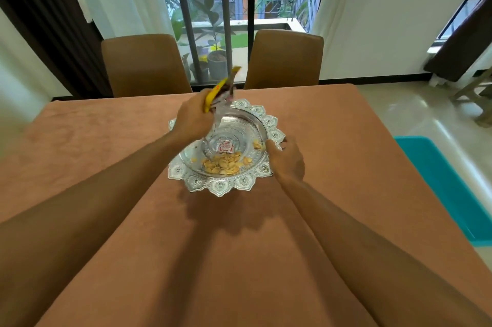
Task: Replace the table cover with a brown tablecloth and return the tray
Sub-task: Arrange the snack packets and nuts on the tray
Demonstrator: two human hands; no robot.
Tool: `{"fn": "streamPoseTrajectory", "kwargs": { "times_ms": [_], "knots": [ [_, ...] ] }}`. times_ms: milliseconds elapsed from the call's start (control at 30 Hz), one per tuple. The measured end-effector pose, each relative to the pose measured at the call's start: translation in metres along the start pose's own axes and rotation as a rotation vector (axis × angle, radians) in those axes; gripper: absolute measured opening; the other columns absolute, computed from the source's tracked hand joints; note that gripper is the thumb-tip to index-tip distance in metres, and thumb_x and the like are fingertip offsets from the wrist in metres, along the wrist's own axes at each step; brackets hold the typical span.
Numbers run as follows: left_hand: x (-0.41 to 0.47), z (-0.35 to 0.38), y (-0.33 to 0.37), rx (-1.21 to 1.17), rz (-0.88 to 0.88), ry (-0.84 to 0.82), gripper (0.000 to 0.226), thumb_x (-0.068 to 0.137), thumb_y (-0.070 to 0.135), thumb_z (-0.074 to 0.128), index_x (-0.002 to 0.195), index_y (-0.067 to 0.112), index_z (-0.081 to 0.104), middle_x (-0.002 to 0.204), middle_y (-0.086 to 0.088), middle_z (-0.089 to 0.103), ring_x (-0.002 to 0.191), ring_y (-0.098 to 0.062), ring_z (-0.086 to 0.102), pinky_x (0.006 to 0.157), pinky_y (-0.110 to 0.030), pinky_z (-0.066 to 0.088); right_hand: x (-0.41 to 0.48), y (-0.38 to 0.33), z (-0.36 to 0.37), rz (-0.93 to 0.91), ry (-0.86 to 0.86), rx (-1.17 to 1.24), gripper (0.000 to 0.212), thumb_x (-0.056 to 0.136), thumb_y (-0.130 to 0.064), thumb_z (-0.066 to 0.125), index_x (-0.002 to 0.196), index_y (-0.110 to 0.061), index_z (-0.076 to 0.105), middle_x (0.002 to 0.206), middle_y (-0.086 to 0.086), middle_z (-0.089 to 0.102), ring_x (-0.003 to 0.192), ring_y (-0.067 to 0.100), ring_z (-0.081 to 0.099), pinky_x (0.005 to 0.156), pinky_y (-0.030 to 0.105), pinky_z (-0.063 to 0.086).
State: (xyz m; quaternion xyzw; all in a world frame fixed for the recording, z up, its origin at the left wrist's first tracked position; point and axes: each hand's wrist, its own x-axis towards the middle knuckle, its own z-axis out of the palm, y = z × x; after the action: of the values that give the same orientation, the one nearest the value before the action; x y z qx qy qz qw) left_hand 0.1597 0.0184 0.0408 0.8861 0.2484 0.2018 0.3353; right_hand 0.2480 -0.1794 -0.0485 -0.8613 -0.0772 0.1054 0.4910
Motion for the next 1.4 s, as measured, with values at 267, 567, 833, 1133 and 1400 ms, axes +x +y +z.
{"fn": "streamPoseTrajectory", "kwargs": {
  "times_ms": [267,567,833,1133,1400],
  "knots": [
    [-0.009,-0.047,-0.03,-0.309,-0.155,0.077,0.032,0.097,0.004,0.053,0.115,0.029,0.061,0.106,0.003,0.067,0.099,-0.021,0.06,0.083,-0.037,0.046,0.009,-0.028,0.008,-0.681,0.039,-0.513,0.036,0.084,-0.03,0.067,0.119,-0.026,0.068,0.121,0.001,0.06,0.113,0.025,0.053,0.091,0.041,0.04],
    [-0.015,-0.056,-0.038,-0.396,-0.095,0.043,0.031,0.101,0.003,0.05,0.127,0.018,0.056,0.119,0.001,0.066,0.113,-0.018,0.061,0.093,-0.036,0.051,0.027,-0.072,0.056,-0.642,-0.48,-0.634,0.038,0.087,-0.026,0.069,0.123,-0.016,0.072,0.13,0.004,0.064,0.12,0.023,0.059,0.098,0.036,0.049],
    [-0.02,-0.049,-0.037,-0.425,-0.106,0.06,0.034,0.103,0.003,0.044,0.135,0.014,0.036,0.113,0.007,0.057,0.106,-0.008,0.055,0.083,-0.02,0.049,0.039,-0.077,0.055,-0.486,-0.559,-0.54,0.011,0.079,-0.012,0.083,0.085,-0.01,0.073,0.075,-0.007,0.064,0.071,0.012,0.059,0.06,0.025,0.042],
    [-0.015,-0.043,-0.032,-0.485,-0.136,0.086,0.026,0.104,0.006,0.044,0.12,0.025,0.04,0.108,0.008,0.06,0.097,-0.006,0.06,0.089,-0.039,0.054,0.027,-0.103,0.034,-0.216,-0.606,0.448,0.02,0.079,0.002,0.079,0.085,-0.012,0.066,0.078,0.002,0.073,0.068,0.012,0.066,0.057,0.021,0.047],
    [-0.015,-0.035,-0.017,-0.548,-0.11,0.032,0.03,0.101,0.007,0.05,0.118,0.031,0.046,0.115,0.003,0.062,0.107,-0.014,0.058,0.1,-0.045,0.048,0.013,-0.118,0.054,-0.367,-0.475,0.455,0.015,0.079,-0.003,0.083,0.087,-0.003,0.07,0.077,0.01,0.073,0.067,0.014,0.069,0.062,0.027,0.057]
  ]
}}
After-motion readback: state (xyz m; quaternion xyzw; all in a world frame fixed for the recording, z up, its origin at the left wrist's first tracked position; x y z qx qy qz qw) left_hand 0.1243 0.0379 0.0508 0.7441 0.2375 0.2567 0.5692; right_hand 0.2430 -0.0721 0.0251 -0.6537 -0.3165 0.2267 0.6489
